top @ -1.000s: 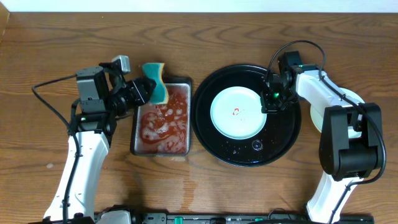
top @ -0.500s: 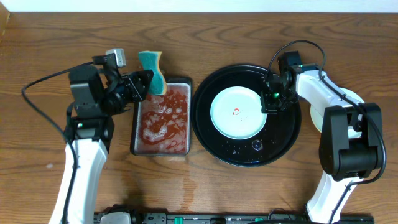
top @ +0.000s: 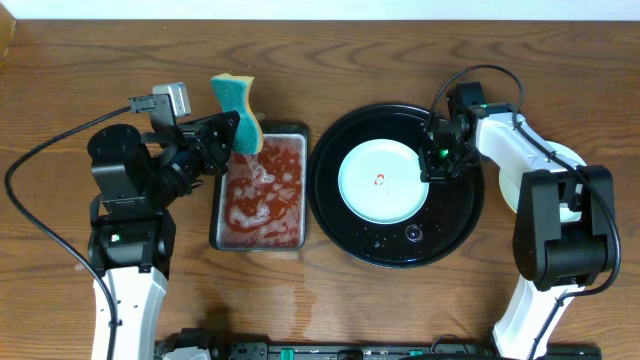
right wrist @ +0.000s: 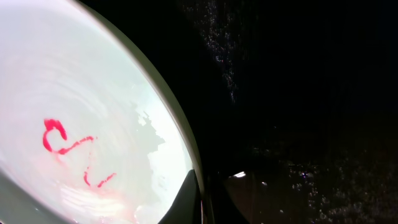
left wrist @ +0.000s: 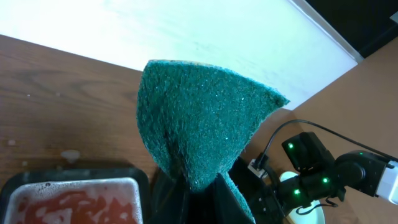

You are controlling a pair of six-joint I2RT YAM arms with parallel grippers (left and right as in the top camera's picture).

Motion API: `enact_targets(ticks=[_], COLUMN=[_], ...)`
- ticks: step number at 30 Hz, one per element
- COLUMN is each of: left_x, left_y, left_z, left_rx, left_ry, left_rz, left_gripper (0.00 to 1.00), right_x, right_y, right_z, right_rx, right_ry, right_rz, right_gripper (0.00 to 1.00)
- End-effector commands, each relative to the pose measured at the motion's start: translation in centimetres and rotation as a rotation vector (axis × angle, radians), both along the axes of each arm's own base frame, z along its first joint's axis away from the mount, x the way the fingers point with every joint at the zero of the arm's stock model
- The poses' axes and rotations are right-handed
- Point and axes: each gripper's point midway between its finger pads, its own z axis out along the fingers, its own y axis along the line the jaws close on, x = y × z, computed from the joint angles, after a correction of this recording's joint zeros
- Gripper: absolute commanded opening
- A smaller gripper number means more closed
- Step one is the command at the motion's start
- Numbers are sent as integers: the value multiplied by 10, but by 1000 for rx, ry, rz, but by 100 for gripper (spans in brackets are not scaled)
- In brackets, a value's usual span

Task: Clean dirty plates on tray and stack at the side
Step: 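Hold the sponge raised above the water tray with left gripper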

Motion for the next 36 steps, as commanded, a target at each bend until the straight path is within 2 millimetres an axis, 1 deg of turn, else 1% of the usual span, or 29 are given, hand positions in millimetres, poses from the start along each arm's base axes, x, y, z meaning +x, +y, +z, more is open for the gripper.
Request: enact_targets(ticks=[1,25,28,31,36], left_x=[-1,0,2,5,12], left_y=[3,3,3,2,-7], left_z=[5,4,-2,-11,-36], left_rx=[22,28,26,23,19], left_ry=[-30,-30,-11,21,105], left_rz=[9,7,6,1,-24], left_gripper=[7,7,7,7,7], right_x=[-6,-6,-6,-6,-6], right_y=[-9,-8,-8,-9,-9], right_z=[-4,-4,-4,-4,-4], right_rx=[-56,-56,-56,-56,-56], right_ry=[8,8,8,8,8], right_rz=[21,21,21,21,21], right_gripper=[1,1,1,1,1])
